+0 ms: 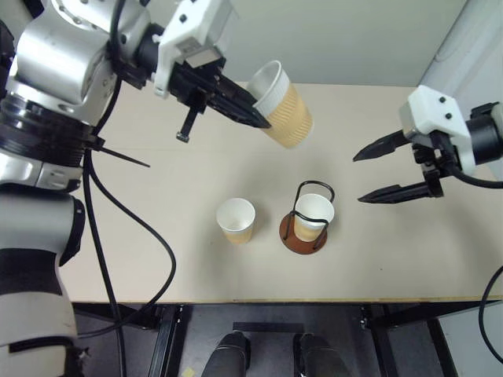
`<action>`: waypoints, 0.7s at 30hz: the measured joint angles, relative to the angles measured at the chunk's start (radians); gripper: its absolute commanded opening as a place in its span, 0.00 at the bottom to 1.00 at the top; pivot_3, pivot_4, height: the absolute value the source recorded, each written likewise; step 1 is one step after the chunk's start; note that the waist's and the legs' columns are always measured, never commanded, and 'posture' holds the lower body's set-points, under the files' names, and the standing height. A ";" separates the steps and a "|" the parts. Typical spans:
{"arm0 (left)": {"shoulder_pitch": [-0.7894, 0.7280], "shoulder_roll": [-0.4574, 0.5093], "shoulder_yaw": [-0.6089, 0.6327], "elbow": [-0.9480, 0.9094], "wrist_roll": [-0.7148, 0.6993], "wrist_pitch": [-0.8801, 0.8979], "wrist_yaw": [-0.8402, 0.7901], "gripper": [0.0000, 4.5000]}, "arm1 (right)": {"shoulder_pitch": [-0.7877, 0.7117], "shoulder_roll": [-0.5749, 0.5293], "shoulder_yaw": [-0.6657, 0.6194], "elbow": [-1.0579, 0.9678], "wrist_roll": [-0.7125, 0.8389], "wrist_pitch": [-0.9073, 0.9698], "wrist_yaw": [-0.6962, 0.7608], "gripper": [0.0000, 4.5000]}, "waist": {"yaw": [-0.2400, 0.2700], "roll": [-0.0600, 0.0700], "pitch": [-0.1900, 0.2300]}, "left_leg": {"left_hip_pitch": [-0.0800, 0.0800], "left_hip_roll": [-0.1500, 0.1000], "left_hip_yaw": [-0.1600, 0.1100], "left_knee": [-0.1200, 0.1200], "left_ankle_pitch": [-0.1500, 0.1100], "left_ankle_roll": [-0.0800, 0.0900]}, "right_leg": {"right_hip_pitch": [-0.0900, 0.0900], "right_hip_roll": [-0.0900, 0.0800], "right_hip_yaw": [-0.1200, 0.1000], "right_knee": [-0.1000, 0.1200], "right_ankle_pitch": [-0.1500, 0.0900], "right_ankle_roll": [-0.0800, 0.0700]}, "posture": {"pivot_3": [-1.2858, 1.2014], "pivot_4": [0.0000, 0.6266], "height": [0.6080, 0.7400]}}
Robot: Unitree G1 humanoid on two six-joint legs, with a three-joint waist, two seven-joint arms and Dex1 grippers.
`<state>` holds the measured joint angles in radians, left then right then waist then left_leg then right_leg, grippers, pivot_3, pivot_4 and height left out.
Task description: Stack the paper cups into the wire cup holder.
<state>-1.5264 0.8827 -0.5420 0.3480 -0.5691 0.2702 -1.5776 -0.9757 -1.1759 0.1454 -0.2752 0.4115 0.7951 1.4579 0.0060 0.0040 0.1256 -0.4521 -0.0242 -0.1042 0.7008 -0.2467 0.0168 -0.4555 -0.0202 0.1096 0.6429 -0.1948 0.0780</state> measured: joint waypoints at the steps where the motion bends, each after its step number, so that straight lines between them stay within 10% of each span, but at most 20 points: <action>1: -0.007 0.000 -0.020 0.000 -0.001 -0.003 0.000 0.00 | 0.022 -0.020 -0.017 -0.002 -0.001 -0.003 -0.005 1.00 | 0.001 0.000 0.000 | 0.000 0.000 -0.001 0.000 0.000 0.000 | 0.000 0.000 -0.002 0.000 0.000 0.000 | 0.52 0.24 1.00; 21: -0.090 -0.136 -0.310 0.116 -0.068 -0.180 0.000 0.00 | 0.111 -0.176 -0.305 -0.089 0.176 0.204 -0.144 1.00 | 0.011 0.007 0.004 | -0.002 -0.001 0.001 -0.001 0.000 0.000 | 0.001 -0.002 0.001 -0.005 0.001 0.005 | 0.52 0.24 1.00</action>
<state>-1.6169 0.7464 -0.8515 0.4640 -0.6371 0.0905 -1.5779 -0.8644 -1.3523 -0.1595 -0.3640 0.5870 0.9994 1.3138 0.0166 0.0109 0.1291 -0.4539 -0.0256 -0.1030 0.7000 -0.2464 0.0166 -0.4543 -0.0219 0.1103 0.6381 -0.1941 0.0832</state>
